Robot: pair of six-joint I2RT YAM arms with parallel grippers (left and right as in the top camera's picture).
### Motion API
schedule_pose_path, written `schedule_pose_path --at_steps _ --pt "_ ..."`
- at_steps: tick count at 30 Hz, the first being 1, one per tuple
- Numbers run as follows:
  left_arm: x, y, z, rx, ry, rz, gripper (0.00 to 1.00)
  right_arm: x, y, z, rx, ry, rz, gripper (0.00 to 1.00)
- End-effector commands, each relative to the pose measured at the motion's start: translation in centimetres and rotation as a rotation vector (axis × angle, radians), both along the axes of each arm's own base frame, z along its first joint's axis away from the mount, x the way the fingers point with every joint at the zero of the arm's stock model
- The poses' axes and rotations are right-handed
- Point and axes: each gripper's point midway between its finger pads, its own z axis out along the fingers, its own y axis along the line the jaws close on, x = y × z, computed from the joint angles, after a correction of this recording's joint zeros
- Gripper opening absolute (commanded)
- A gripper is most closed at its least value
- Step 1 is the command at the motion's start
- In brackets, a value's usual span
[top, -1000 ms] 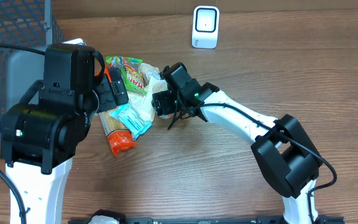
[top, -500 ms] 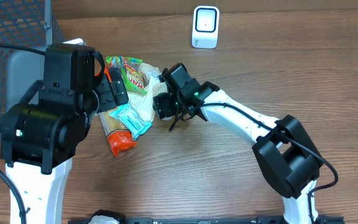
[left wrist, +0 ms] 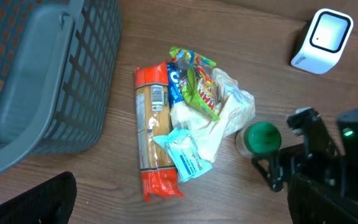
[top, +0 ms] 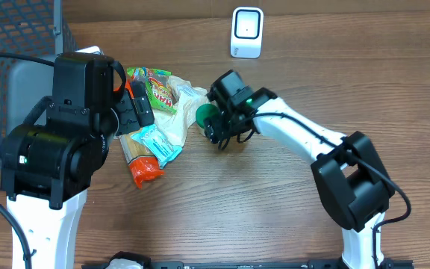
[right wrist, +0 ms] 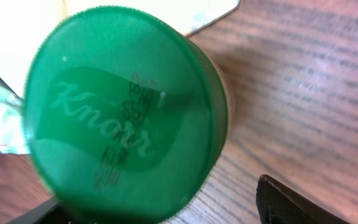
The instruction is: Scan the item barcode
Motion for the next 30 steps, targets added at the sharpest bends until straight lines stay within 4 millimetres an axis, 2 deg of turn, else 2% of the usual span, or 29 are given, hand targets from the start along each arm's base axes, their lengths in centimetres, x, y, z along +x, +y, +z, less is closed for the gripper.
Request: schedule_pose_path --at_steps 1,5,9,14,19,23,27,30 --pt "0.0 0.3 0.1 0.009 -0.005 0.020 1.00 1.1 0.9 1.7 0.164 0.041 0.032 0.80" --pt "0.0 0.3 0.1 0.009 -0.005 0.020 1.00 0.9 1.2 3.4 0.323 0.118 0.058 0.81" --pt "0.0 0.3 0.1 0.009 -0.005 0.020 1.00 0.6 1.0 5.8 0.488 0.200 0.085 0.90" --pt "0.0 0.3 0.1 0.009 -0.005 0.020 1.00 2.0 -1.1 7.6 0.590 0.278 -0.014 0.93" --pt "0.0 0.3 0.1 0.009 -0.005 0.020 1.00 3.9 -3.3 6.9 0.568 0.347 -0.213 0.93" --pt "-0.1 0.3 0.1 0.009 -0.005 0.020 1.00 4.6 -3.8 6.2 0.532 0.370 -0.318 0.93" --pt "-0.1 0.3 0.1 0.009 -0.005 0.020 1.00 4.9 -3.1 6.5 0.540 0.314 -0.264 0.96" --pt "-0.1 0.3 0.1 0.009 -0.005 0.020 1.00 5.1 -3.0 5.6 0.470 0.238 -0.245 0.98"
